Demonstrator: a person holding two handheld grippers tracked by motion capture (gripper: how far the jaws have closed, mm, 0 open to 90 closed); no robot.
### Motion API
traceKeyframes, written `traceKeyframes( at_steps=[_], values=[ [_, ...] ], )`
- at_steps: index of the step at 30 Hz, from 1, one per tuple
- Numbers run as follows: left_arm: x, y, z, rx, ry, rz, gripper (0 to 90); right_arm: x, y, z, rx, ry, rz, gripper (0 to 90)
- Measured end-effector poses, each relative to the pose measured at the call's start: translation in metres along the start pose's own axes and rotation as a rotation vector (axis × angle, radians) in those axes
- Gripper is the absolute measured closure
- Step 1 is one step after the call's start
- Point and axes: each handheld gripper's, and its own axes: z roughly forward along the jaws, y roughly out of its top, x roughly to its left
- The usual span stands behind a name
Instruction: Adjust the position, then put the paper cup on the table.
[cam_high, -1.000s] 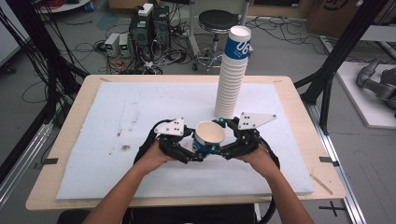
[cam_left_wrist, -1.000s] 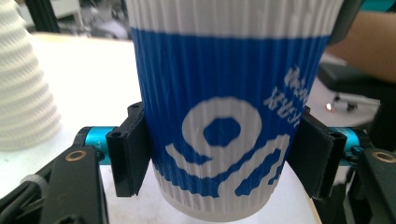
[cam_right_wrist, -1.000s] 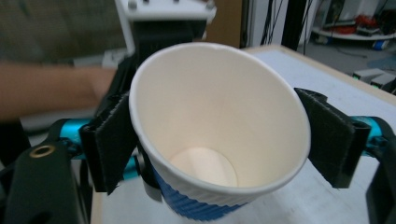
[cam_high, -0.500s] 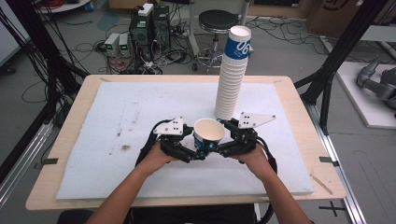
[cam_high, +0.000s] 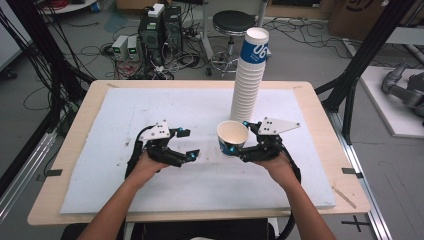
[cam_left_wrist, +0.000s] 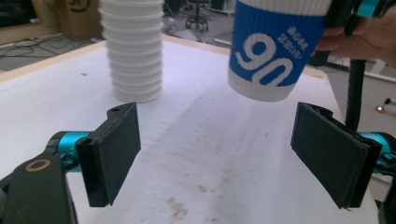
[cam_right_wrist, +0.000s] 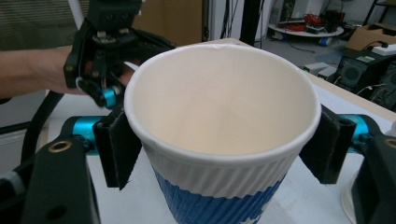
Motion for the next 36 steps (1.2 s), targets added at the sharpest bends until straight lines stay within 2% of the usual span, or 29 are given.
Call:
traceKeyframes(
  at_steps=[4, 17, 21, 24, 26, 32, 36],
  values=[
    [0.005, -0.004, -0.015, -0.031, 0.045, -0.014, 15.9, 0.0, 0.0, -0.002, 0.0, -0.008, 0.001, 24.0],
    [0.022, -0.01, -0.042, -0.048, 0.137, -0.044, 15.9, -0.003, -0.004, -0.002, 0.005, -0.026, 0.009, 23.4],
    [0.027, -0.014, -0.053, -0.059, 0.179, -0.053, 15.9, -0.007, -0.005, 0.001, 0.004, -0.041, 0.015, 23.4],
    [0.03, -0.016, -0.058, -0.063, 0.212, -0.062, 15.9, -0.011, -0.007, 0.01, -0.002, -0.054, 0.012, 23.4],
    [0.031, -0.018, -0.06, -0.069, 0.229, -0.066, 15.9, -0.016, -0.01, 0.019, -0.002, -0.056, 0.034, 23.5],
    [0.033, -0.018, -0.061, -0.076, 0.251, -0.069, 15.9, -0.031, -0.021, 0.05, 0.056, -0.085, 0.067, 23.5],
    [0.035, -0.02, -0.061, -0.072, 0.251, -0.072, 15.9, -0.043, -0.028, 0.06, 0.062, -0.142, 0.098, 23.5]
  ],
)
